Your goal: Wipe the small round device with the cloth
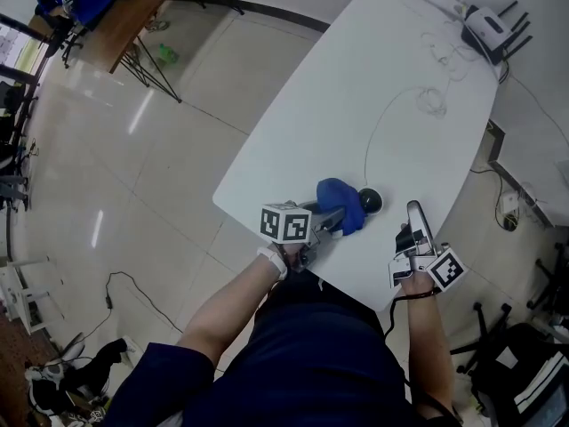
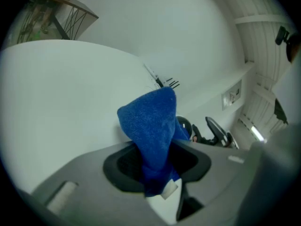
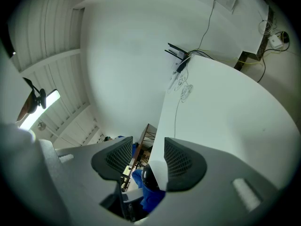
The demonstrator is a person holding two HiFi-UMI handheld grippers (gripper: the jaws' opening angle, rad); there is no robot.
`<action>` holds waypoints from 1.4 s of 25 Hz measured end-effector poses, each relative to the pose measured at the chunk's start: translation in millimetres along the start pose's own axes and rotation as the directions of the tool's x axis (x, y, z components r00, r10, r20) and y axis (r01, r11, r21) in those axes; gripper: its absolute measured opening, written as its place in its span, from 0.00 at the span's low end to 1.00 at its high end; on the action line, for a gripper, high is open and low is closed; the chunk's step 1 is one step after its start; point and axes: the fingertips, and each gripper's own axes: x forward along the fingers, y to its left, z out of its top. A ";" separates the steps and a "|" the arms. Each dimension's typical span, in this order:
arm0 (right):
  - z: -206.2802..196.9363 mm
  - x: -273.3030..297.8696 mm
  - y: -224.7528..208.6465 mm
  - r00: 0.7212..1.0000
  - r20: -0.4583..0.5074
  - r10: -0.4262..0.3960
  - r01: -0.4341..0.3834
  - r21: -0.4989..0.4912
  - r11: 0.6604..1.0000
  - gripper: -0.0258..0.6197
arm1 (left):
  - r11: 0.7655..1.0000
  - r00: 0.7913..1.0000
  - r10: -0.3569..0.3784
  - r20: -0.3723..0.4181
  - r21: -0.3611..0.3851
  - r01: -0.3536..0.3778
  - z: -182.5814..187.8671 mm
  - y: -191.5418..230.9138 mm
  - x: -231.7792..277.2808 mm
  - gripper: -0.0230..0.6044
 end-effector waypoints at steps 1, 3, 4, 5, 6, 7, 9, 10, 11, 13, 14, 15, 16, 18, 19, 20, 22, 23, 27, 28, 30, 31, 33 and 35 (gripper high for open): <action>0.6 0.3 0.9 1.000 0.003 0.004 -0.004 0.000 1.000 0.37 | 1.000 1.000 0.019 -0.024 0.004 -0.019 -0.7 2.4 1.9 0.29; 1.8 -1.1 2.0 1.000 0.010 0.008 -0.008 0.000 1.000 0.37 | 0.998 0.996 0.062 -0.068 0.020 -0.061 -0.8 7.5 4.8 0.29; 2.5 -2.9 2.1 1.000 0.014 0.007 -0.007 -0.001 1.000 0.37 | 0.996 0.992 0.087 -0.089 0.035 -0.084 -1.0 10.1 5.9 0.29; 3.5 -5.0 2.4 1.000 0.020 0.006 -0.006 -0.002 1.000 0.37 | 0.992 0.987 0.117 -0.112 0.056 -0.111 -1.3 13.0 7.0 0.29; 4.7 -7.1 2.7 1.000 0.026 0.006 -0.006 -0.002 1.000 0.37 | 0.986 0.979 0.154 -0.134 0.087 -0.143 -1.3 16.2 7.8 0.29; 5.9 -9.5 2.9 0.999 0.034 0.006 -0.006 -0.001 1.000 0.37 | 0.975 0.968 0.197 -0.156 0.132 -0.177 -1.3 19.3 8.2 0.29; 8.2 -14.8 3.7 0.999 0.048 0.007 -0.007 0.001 1.000 0.36 | 0.935 0.935 0.297 -0.196 0.261 -0.242 -1.6 24.3 8.3 0.29; 9.1 -18.1 4.2 0.999 0.054 0.005 -0.005 0.000 1.000 0.36 | 0.901 0.914 0.349 -0.206 0.343 -0.267 -1.2 26.0 8.3 0.29; 9.6 -22.0 4.7 0.998 0.061 0.003 -0.003 0.000 1.000 0.35 | 0.855 0.893 0.402 -0.202 0.432 -0.287 0.6 28.0 7.8 0.29; 9.5 -30.0 6.5 0.997 0.072 0.001 -0.001 0.001 1.000 0.35 | 0.750 0.856 0.491 -0.162 0.579 -0.321 5.9 32.3 5.4 0.29; 9.4 -33.8 7.4 0.997 0.077 0.003 -0.003 0.001 1.000 0.35 | 0.717 0.845 0.516 -0.141 0.611 -0.336 7.6 33.5 3.7 0.29; 9.2 -37.3 8.0 0.997 0.082 0.004 -0.005 0.002 1.000 0.35 | 0.709 0.844 0.522 -0.122 0.612 -0.350 8.5 33.6 1.9 0.29; 8.8 -40.6 8.6 0.996 0.087 0.006 -0.007 0.005 1.000 0.34 | 0.727 0.854 0.509 -0.106 0.584 -0.360 9.0 31.4 -0.2 0.29; 7.3 -47.1 10.4 0.996 0.093 0.012 -0.012 0.004 1.000 0.34 | 0.819 0.904 0.420 -0.077 0.461 -0.341 7.9 16.5 -6.4 0.28; 6.8 -50.3 11.6 0.995 0.095 0.015 -0.015 -0.002 1.000 0.34 | 0.871 0.933 0.355 -0.055 0.381 -0.309 7.4 5.6 -10.8 0.28; 6.6 -53.6 12.7 0.995 0.098 0.017 -0.016 -0.009 1.000 0.34 | 0.915 0.957 0.289 -0.024 0.302 -0.268 8.3 -6.6 -16.5 0.28; 6.4 -59.3 13.8 0.994 0.105 0.015 -0.014 -0.014 1.000 0.34 | 0.963 0.983 0.184 0.027 0.193 -0.186 11.1 -33.1 -28.8 0.28; 6.2 -61.4 13.6 0.994 0.108 0.012 -0.011 -0.014 1.000 0.34 | 0.973 0.989 0.146 0.029 0.176 -0.149 8.9 -45.3 -31.8 0.28; 7.8 -66.0 12.3 0.993 0.122 0.006 -0.004 -0.011 1.000 0.33 | 0.973 0.999 0.035 0.035 0.227 -0.042 7.7 -93.9 -32.2 0.28; 8.6 -66.6 13.0 0.992 0.125 0.008 -0.007 -0.014 1.000 0.33 | 0.974 0.998 -0.009 0.056 0.227 -0.004 11.7 -106.3 -29.9 0.28; 8.7 -68.0 15.2 0.992 0.127 0.012 -0.010 -0.015 1.000 0.33 | 0.977 0.990 -0.092 0.111 0.203 0.068 21.4 -123.2 -23.3 0.28; 8.0 -68.8 16.0 0.992 0.127 0.011 -0.009 -0.014 1.000 0.33 | 0.980 0.984 -0.112 0.139 0.178 0.087 25.6 -124.7 -19.1 0.28; 6.4 -70.0 16.1 0.992 0.126 0.005 -0.004 -0.011 1.000 0.33 | 0.992 0.978 -0.098 0.186 0.099 0.080 28.9 -111.7 -9.9 0.28; 4.6 -71.2 14.9 0.992 0.127 0.000 0.001 -0.007 1.000 0.33 | 0.999 0.976 -0.049 0.215 0.008 0.048 22.5 -89.5 -4.1 0.28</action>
